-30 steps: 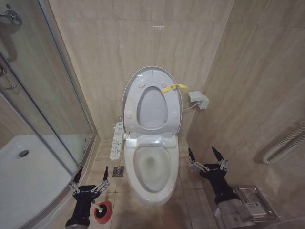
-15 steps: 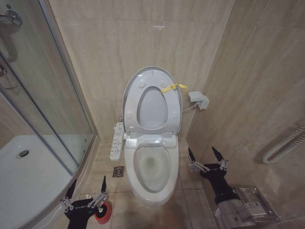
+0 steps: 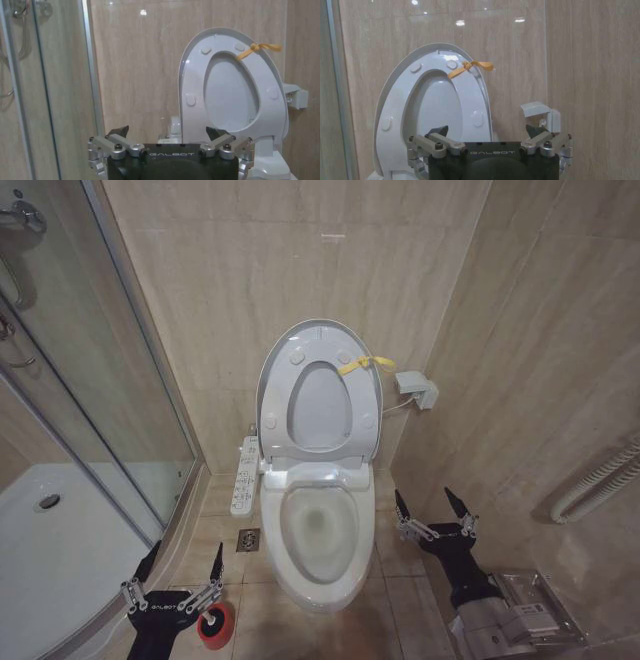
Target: Open the toilet lid, clean the toilet bowl with a toilet brush, close the toilet lid, and flush.
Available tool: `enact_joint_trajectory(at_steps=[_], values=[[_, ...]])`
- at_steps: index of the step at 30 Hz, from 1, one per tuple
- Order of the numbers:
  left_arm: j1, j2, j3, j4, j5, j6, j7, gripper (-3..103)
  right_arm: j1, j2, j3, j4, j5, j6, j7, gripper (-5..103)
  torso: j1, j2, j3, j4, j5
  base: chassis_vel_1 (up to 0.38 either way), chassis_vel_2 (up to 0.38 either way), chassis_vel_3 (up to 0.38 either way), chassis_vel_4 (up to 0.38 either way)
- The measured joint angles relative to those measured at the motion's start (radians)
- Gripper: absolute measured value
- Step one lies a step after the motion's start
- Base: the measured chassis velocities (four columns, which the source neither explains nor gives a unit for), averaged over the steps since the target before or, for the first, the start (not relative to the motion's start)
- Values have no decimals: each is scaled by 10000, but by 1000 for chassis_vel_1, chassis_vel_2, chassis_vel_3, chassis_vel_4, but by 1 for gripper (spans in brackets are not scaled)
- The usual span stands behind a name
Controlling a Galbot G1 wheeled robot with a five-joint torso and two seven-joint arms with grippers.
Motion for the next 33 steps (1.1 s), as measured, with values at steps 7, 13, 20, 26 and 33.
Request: enact_joint_trajectory(at_steps=[7, 13, 20, 26, 33], values=[[166, -190, 301, 23, 289, -57, 34, 100, 0, 0, 0, 0, 0, 0, 0, 100, 0, 0, 0, 0, 0, 0, 0, 0, 0], [280, -351, 452, 34, 614, -134, -23, 100, 0, 0, 0, 0, 0, 0, 0, 100, 0, 0, 0, 0, 0, 0, 0, 0, 0], [294, -419, 366, 40, 739, -221, -8, 100, 0, 0, 0, 0, 0, 0, 0, 100, 0, 0, 0, 0, 0, 0, 0, 0, 0], [292, -425, 358, 45, 769, -227, 14, 100, 0, 0, 0, 0, 0, 0, 0, 100, 0, 0, 0, 0, 1, 0, 0, 0, 0], [289, -425, 355, 52, 770, -227, 18, 100, 0, 0, 0, 0, 0, 0, 0, 100, 0, 0, 0, 0, 0, 0, 0, 0, 0]])
